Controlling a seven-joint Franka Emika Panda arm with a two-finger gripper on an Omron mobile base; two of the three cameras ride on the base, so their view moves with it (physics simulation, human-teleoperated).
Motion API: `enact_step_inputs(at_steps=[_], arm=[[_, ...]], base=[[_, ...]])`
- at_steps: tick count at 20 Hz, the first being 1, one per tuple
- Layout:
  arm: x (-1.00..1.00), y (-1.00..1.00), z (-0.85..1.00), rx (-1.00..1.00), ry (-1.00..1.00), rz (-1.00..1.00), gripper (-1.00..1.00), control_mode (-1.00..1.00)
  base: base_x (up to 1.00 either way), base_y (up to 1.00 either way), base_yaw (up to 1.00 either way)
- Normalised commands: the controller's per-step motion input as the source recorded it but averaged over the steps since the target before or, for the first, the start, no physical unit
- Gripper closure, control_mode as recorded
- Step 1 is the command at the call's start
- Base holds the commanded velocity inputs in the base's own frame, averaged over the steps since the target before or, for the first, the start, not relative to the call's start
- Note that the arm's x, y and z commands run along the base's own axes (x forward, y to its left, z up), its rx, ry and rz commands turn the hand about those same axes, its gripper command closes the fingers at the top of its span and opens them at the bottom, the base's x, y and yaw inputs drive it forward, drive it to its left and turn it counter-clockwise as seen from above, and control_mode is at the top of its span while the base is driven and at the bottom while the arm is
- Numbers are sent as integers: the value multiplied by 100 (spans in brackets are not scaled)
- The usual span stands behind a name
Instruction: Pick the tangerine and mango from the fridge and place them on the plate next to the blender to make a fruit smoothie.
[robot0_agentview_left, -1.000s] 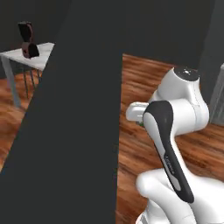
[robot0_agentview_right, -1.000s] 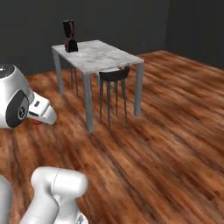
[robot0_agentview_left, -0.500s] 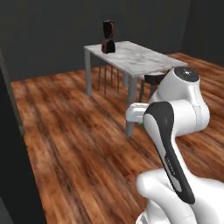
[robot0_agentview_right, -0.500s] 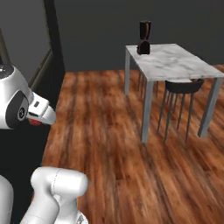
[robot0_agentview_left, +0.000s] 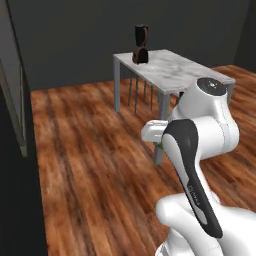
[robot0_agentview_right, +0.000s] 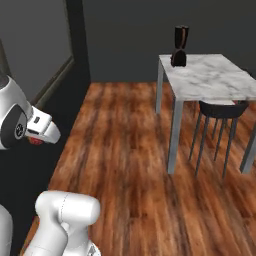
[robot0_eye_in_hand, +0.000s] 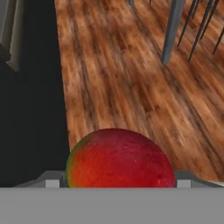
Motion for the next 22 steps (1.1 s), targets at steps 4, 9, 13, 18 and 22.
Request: enact_step_inputs(at_steps=[4,9,13,18,22], arm=[[0,0,0,0,0,0,100,100],[0,0,0,0,0,0,100,100],[0,0,0,0,0,0,100,100],[0,0,0,0,0,0,100,100],[0,0,0,0,0,0,100,100]], base=[[100,-75,6],[100,-57,0],[100,-26,0],[100,-2,0],[100,4,-6]])
